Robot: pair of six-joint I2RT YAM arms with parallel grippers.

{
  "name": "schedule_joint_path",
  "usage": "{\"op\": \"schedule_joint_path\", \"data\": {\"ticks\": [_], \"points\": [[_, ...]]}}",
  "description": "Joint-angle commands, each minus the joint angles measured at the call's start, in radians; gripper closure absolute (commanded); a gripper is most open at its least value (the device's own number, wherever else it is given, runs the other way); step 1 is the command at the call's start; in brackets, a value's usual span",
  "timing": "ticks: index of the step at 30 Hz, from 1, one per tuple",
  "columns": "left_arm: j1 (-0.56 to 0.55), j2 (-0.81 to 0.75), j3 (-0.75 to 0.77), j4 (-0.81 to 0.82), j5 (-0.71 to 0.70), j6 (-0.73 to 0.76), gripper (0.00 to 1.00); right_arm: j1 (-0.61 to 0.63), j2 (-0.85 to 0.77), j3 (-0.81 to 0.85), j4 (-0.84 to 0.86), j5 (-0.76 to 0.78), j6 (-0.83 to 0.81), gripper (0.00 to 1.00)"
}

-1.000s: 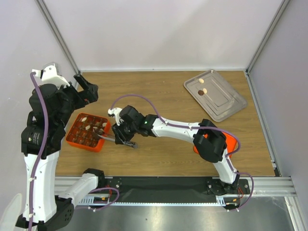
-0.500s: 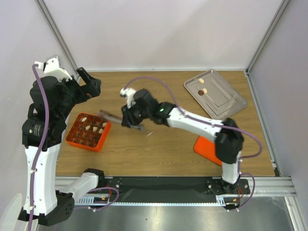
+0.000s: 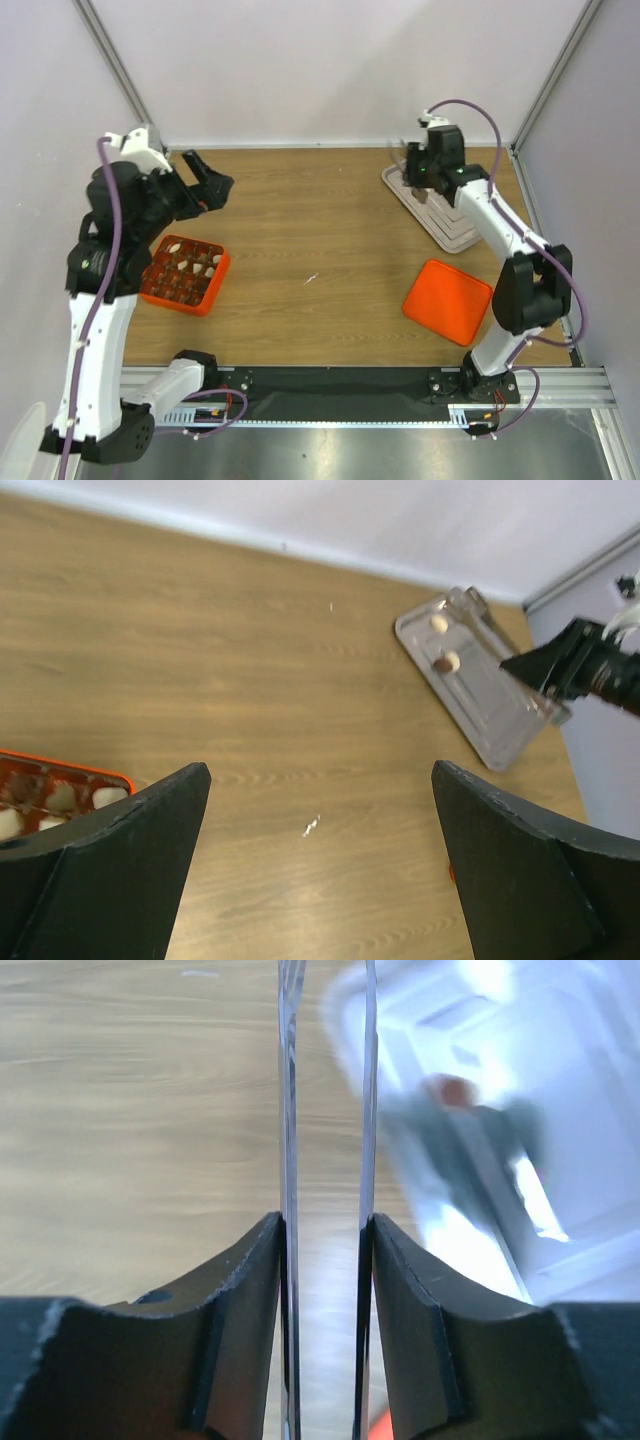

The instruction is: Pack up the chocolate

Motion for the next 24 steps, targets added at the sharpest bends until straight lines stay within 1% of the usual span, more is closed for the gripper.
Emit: {"op": "schedule_joint_path", "data": {"ticks": [1,2,3,4,6,9,13,17,24], "points": [[0.006,0.037,-0.033,0.075,0.089,-0.03,0.0,-0.077,0.115,0.107,-0.036,-0.007,-0.074,0.55],[0.006,0.04,-0.033,0.083,0.093,-0.032,0.0,-0.094,0.141,0.133,-0.047,-0.007,-0.087,0.55],[0.006,0.041,-0.031,0.084,0.093,-0.032,0.0,-0.122,0.168,0.183,-0.062,-0.037,-0.094,0.55],[0.006,0.044,-0.033,0.087,0.093,-0.03,0.0,-0.138,0.215,0.202,-0.065,-0.059,-0.104,0.55],[0.006,0.048,-0.031,0.095,0.087,-0.026,0.0,-0.171,0.255,0.242,-0.064,-0.114,-0.121,0.54],[0.006,0.063,-0.028,0.101,0.088,-0.023,0.0,-0.183,0.304,0.266,-0.073,-0.105,-0.148,0.53],[0.007,0.069,-0.042,0.112,0.096,-0.023,0.0,-0.221,0.315,0.251,-0.05,-0.1,-0.183,0.51],[0.006,0.071,-0.068,0.13,0.096,-0.023,0.0,-0.243,0.312,0.234,-0.027,-0.149,-0.22,0.51],[0.006,0.055,-0.106,0.14,0.088,-0.024,0.0,-0.264,0.337,0.211,0.005,-0.189,-0.24,0.5]]}}
